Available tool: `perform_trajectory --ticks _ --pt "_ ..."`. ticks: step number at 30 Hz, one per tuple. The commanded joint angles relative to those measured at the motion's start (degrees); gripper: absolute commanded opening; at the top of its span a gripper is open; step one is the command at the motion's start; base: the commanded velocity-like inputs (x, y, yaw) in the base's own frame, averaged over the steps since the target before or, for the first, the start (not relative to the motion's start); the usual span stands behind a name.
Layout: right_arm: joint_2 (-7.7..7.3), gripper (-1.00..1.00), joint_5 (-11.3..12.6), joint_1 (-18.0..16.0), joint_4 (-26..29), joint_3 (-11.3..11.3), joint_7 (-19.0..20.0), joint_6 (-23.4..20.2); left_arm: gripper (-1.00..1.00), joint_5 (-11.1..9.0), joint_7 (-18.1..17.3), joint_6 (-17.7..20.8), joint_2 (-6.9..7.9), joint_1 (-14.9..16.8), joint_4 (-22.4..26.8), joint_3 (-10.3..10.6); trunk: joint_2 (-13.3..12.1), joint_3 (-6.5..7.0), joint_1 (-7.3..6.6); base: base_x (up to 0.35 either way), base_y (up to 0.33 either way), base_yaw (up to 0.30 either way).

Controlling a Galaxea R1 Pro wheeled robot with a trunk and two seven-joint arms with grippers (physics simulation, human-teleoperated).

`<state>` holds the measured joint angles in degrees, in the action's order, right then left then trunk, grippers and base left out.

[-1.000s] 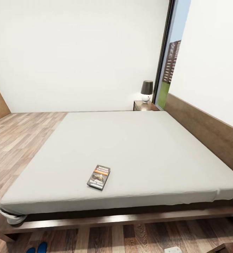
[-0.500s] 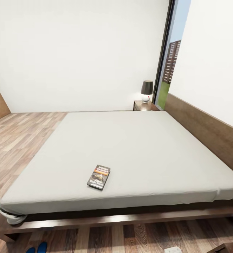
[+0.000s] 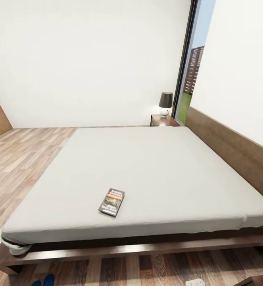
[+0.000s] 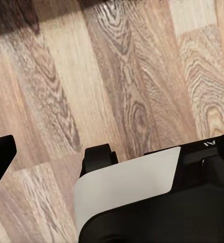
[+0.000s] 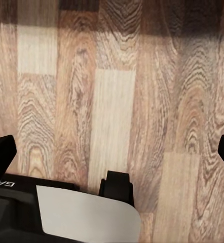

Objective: In the bedroom, move the book from the bed onto either nightstand, and place the two sandals side by side next to the bed.

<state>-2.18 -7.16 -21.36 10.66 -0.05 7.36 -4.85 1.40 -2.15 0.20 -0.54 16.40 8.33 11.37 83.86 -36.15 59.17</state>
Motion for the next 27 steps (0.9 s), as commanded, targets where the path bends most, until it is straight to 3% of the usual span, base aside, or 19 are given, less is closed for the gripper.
perform_trajectory --ticks 1,27 --pt "-0.01 1.0 -0.58 0.01 0.15 -0.04 0.2 -0.34 1.0 0.15 -0.06 0.02 0.01 0.02 0.02 0.16 -0.39 0.14 -0.23 0.0 0.0 0.0" --pt "-0.1 1.0 -0.58 0.01 0.15 -0.1 0.2 -0.34 1.0 0.25 -0.05 -0.02 0.01 0.03 -0.07 0.17 -10.82 4.81 -5.94 0.0 0.0 0.0"
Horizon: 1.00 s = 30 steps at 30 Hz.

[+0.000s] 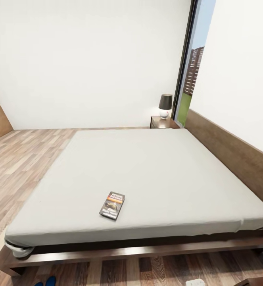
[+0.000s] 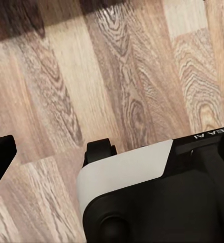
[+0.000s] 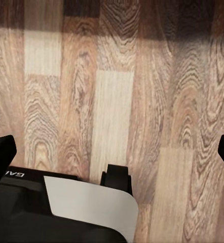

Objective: In the bedroom, move the book from the bed onto either nightstand, and place the two sandals side by side next to the bed.

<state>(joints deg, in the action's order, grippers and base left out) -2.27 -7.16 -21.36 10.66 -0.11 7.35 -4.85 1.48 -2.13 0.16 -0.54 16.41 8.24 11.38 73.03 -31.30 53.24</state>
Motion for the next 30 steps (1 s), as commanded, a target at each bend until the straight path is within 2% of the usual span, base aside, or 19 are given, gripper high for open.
perform_trajectory --ticks 1,30 --pt "-0.01 1.0 -0.58 0.0 0.15 -0.05 0.21 -0.34 1.0 0.17 -0.06 0.02 0.01 0.02 0.02 0.15 -0.39 0.14 -0.23 0.0 0.0 0.0" --pt "0.01 1.0 -0.58 0.0 0.15 0.0 0.21 -0.34 1.0 0.11 -0.06 0.07 -0.01 0.02 0.04 0.13 -12.02 5.34 -6.6 0.0 0.0 0.0"
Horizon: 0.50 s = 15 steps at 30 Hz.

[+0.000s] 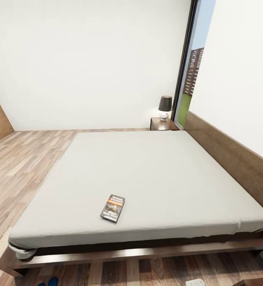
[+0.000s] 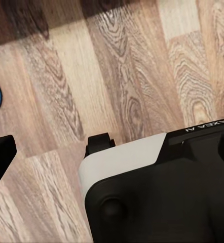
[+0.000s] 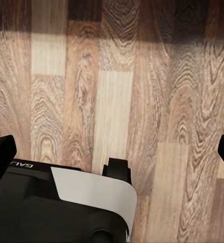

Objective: In the bedroom, move the book from the bed onto either nightstand, and place the two sandals side by side next to the bed.

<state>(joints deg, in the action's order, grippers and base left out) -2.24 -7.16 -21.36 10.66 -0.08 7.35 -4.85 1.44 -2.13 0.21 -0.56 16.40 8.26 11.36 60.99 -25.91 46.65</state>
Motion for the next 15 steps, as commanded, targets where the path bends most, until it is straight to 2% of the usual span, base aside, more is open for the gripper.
perform_trajectory --ticks 1,15 --pt "-0.01 1.0 -0.58 0.0 0.15 -0.04 0.2 -0.34 1.0 0.16 -0.06 0.02 0.01 0.03 0.02 0.16 -0.38 0.13 -0.23 0.0 0.0 0.0" --pt "-0.04 1.0 -0.58 0.0 0.15 -0.06 0.2 -0.34 1.0 0.14 0.01 0.09 -0.05 0.03 0.09 0.16 -6.0 2.64 -3.3 0.0 0.0 0.0"
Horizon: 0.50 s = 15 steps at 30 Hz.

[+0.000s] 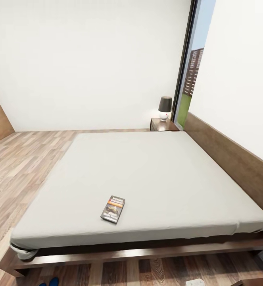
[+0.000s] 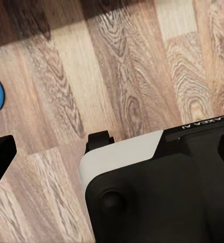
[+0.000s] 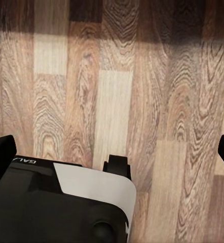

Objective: In the bedroom, move the book from the bed onto either nightstand, and place the two sandals side by side next to the bed.

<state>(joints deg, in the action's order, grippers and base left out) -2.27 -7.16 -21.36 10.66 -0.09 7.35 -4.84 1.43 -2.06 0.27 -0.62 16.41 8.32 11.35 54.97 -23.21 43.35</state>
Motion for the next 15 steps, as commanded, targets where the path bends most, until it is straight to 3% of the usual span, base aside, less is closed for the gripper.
perform_trajectory --ticks 1,15 --pt "-0.01 1.0 -0.58 0.0 0.15 -0.03 0.2 -0.34 1.0 0.15 -0.06 0.06 0.01 0.03 0.03 0.14 -0.38 0.13 -0.22 0.0 0.0 0.0" --pt "-0.02 1.0 -0.64 0.0 0.15 -0.05 0.2 -0.34 1.0 0.04 -0.25 0.51 0.0 0.1 0.16 0.05 -5.99 2.64 -3.3 0.0 0.0 0.0"
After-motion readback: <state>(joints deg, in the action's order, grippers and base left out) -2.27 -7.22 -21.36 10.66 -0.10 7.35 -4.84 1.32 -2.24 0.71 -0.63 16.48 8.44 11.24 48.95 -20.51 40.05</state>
